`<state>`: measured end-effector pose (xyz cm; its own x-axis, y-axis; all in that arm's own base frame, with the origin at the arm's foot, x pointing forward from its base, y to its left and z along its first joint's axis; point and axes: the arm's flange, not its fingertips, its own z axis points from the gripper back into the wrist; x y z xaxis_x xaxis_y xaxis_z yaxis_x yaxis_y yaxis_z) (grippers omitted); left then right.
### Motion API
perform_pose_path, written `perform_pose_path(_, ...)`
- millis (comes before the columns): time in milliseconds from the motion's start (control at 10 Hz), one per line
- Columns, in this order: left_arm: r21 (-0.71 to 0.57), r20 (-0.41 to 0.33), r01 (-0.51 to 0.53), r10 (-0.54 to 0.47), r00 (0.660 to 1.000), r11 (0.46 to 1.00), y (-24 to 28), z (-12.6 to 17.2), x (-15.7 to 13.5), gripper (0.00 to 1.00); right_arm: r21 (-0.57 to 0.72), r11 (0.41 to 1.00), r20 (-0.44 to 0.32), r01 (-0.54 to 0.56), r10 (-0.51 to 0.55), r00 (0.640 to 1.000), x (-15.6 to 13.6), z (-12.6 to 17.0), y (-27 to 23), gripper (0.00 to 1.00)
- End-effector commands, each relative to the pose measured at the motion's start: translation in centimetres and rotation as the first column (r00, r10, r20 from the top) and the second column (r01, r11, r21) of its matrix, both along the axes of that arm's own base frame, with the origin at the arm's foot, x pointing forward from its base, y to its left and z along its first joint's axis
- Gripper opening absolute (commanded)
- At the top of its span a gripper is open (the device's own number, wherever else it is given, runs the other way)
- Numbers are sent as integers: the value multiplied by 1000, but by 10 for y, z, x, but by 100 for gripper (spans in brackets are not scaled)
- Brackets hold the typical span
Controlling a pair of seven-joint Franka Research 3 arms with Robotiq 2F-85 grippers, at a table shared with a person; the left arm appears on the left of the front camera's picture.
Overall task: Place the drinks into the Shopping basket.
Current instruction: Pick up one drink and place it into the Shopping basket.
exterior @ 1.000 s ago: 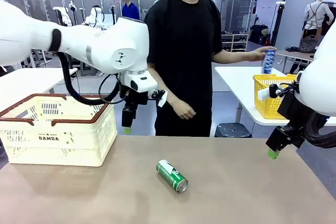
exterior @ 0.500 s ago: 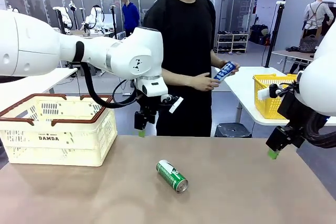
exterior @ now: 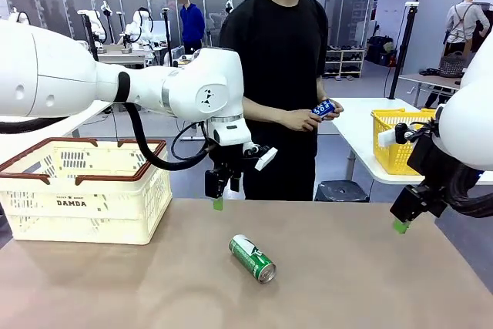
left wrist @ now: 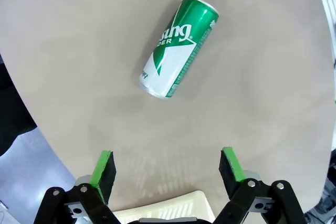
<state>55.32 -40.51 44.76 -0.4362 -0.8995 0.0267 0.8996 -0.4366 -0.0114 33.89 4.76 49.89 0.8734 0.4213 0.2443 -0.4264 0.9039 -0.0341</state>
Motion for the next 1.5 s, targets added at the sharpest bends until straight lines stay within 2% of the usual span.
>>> perform_pose_path(0, 4, 15, -9, 9, 1000, 1000, 3, 7, 0, 100, 6, 1000, -3, -4, 5, 1000, -2, -2, -1, 100)
perform_pose_path(200, 0, 3, -1, 1, 1000, 1000, 1, 1, 1, 100, 6, 1000, -3, -4, 5, 1000, -2, -2, -1, 100)
perform_pose_path(300, -74, -33, 141, -144, 989, 987, -13, -10, 8, 100, 6, 1000, -3, -4, 5, 1000, -2, -2, -1, 100)
perform_pose_path(400, -53, -7, 196, -197, 980, 979, -21, -18, 11, 100, 6, 1000, -3, -4, 5, 1000, -2, -2, -1, 100)
perform_pose_path(600, -65, -20, 307, -309, 951, 950, -28, -34, 6, 100, 6, 1000, -3, -4, 5, 1000, -2, -2, -1, 100)
perform_pose_path(800, 5, -69, 400, -398, 915, 917, -34, -58, 2, 100, 6, 1000, -3, -4, 5, 1000, -2, -2, -1, 100)
perform_pose_path(900, -5, -82, 447, -446, 891, 895, -37, -70, 2, 100, 6, 1000, -3, -4, 5, 1000, -2, -2, -1, 100)
perform_pose_path(1100, -59, -80, 460, -464, 882, 886, -41, -87, 2, 100, 6, 1000, -3, -4, 5, 1000, -2, -2, -1, 100)
perform_pose_path(1400, -71, -79, 440, -445, 892, 895, -54, -111, -6, 100, 6, 1000, -3, -4, 5, 1000, -2, -2, -1, 100)
